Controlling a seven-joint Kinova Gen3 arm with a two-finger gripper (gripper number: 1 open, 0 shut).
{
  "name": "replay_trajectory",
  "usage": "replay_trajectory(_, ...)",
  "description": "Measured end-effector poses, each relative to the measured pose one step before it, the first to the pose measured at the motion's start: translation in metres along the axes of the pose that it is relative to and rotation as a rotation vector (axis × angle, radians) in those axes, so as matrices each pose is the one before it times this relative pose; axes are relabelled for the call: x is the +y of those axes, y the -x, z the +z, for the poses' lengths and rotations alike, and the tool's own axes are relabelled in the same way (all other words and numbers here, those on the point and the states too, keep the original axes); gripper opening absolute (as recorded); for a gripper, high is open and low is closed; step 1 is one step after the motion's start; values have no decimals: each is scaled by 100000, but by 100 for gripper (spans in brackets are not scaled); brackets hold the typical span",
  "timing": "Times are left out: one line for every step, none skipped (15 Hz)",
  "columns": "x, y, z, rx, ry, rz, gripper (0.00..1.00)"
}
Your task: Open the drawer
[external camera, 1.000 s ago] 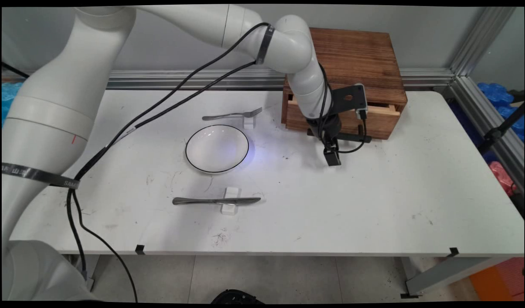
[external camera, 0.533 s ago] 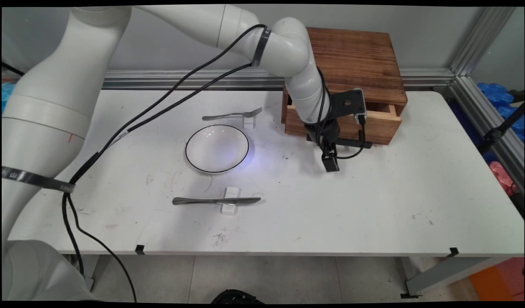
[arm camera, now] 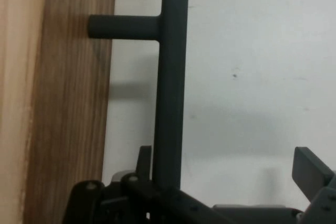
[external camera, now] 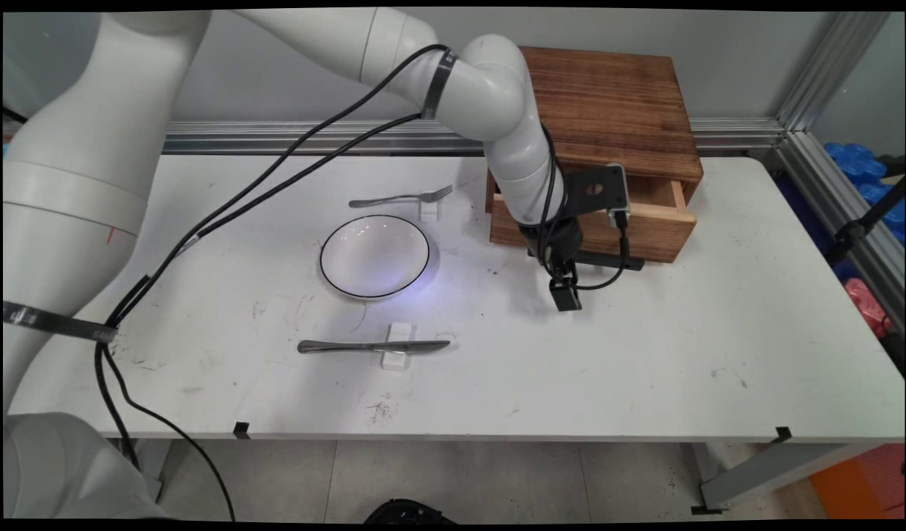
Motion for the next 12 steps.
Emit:
replay_trajectory(253,2,-122,44,142,185,100)
replay_trajectory(163,1,-82,38,87,166,100)
replay_trajectory(242,-13,-125,94,93,217,100)
replay_trajectory(157,-9,-76,35,60,151,100)
replay_trajectory(235,-7,-106,35,95,200,100)
replay_trajectory(253,-16,-119,69,93,230,100)
replay_trajectory(251,-24,-122,80,89,294,100)
replay_trajectory(207,-45,-96,119,71,233,100)
replay_trajectory(137,-37,-59,58,54,194,100)
replay_trajectory(203,-43,-100,87,61,175,100)
replay_trajectory(139,-33,-57,68,58,141,100)
replay_trajectory(248,-46,-107,81,118,174,100)
